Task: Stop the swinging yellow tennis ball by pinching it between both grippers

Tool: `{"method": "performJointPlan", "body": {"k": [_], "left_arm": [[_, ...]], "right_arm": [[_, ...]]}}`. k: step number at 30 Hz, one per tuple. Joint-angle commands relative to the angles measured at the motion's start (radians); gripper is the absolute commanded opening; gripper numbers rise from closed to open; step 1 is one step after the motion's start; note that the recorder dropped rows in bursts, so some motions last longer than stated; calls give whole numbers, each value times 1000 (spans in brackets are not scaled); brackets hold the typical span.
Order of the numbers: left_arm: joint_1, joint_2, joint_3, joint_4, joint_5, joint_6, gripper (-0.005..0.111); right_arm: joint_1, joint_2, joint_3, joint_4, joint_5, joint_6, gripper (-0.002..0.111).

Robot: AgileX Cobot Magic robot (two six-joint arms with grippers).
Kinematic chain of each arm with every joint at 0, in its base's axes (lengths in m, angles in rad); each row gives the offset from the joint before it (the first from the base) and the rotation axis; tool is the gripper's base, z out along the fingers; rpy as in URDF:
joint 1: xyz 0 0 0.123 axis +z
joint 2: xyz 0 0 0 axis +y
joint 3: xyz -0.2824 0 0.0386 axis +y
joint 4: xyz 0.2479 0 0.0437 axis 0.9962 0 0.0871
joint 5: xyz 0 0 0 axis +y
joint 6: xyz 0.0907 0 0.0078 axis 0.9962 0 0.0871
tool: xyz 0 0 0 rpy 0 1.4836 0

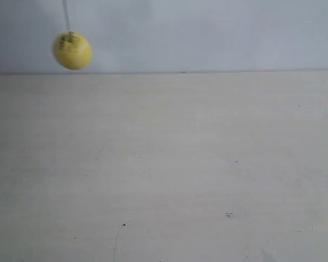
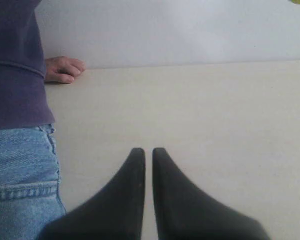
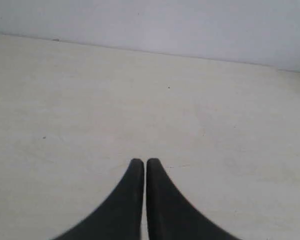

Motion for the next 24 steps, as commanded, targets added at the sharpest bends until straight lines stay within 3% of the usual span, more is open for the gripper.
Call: {"method": "performJointPlan", "body": {"k": [1,10,24], "left_arm": [[3,-4,4,3,-1,-4,5],[3,-4,4,3,-1,-4,5],[3,-4,4,3,-1,-4,5]], "right_arm": [[-1,-5,0,5,-6,-4,0],[102,-5,0,-2,-6,-14,0],[109,-5,0,-2,-6,-12,0]]}}
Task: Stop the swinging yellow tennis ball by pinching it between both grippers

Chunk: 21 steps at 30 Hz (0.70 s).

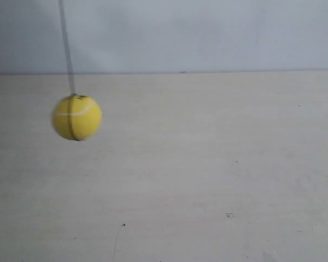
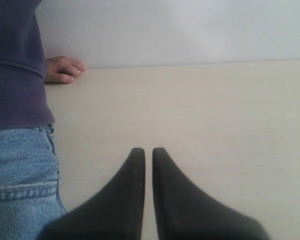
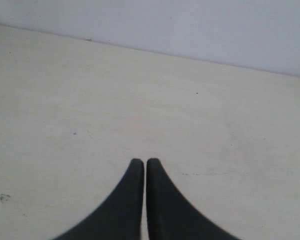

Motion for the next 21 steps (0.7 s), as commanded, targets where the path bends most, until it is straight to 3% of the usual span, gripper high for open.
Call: {"method": "performJointPlan", "body": {"k": [1,7,15,21], "left_arm": [[3,-4,4,3,-1,-4,5],[3,-4,4,99,-21,37,5],[3,-4,4,100,-32,60,5],[3,-4,4,88,-112,108,5]], "right_arm": [[1,-5,0,-2,-6,-2,0],[1,-5,0,-2,-6,-2,0],[1,-5,0,-7,-130,-95,0],[1,-5,0,28,-225,238,0]]}}
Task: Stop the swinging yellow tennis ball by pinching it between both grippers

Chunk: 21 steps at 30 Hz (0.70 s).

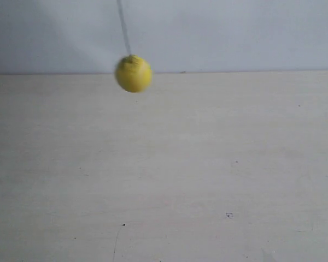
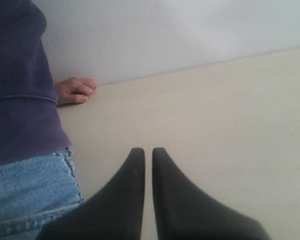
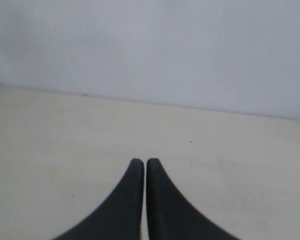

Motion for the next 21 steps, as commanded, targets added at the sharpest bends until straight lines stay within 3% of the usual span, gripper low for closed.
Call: {"method": "performJointPlan", "body": {"k": [1,5,11,13,18,21], "left_arm": [[3,-4,4,-5,-100,26,5],[3,-4,4,-55,-200,-48,5],[3,-4,4,-107,-238,-90,5],[3,-4,4,-132,-271,-186,5],[3,-4,4,-125,-510,-211,5],[3,15,4,-125,-537,-211,5]], "right_arm": [[1,-5,0,13,-48,258,0],[1,-5,0,13,-61,318,0],[1,-5,0,13,-127,343,0],[1,-5,0,13,-130,369,0],[1,-5,0,13,-165,335,0],[1,-5,0,13,-197,327,0]]}}
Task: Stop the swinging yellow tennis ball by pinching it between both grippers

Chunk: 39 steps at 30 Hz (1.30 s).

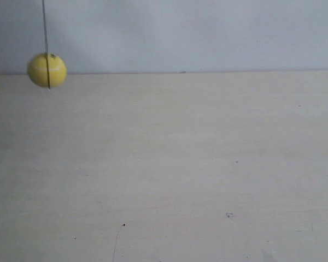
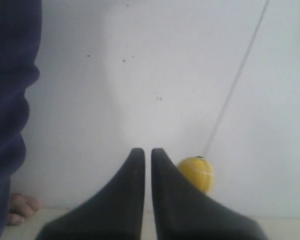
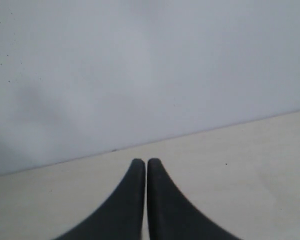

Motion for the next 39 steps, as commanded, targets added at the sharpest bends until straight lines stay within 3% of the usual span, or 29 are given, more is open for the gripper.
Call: {"method": "performJointPlan", "body": {"k": [1,14,22,27,31,39], "left_arm": [[3,27,2,-5,-58,-11,5],[3,392,-184,17,-118,-58,5],[3,627,-335,399,-200,-338,5],[3,757,-422,631,-241,-479,5],[3,848,-462,694,-241,-510,5],[3,1032,-538,730,-269,-462,5]], "right_arm": [[1,-5,0,2,-59,-17,0],[1,69,-33,0,-215,-17,0],[1,402,-135,-97,-421,-9,0],[1,664,-240,-314,-466,91,0],[1,825,-300,-457,-529,142,0],[1,986,-322,-507,-652,91,0]]}}
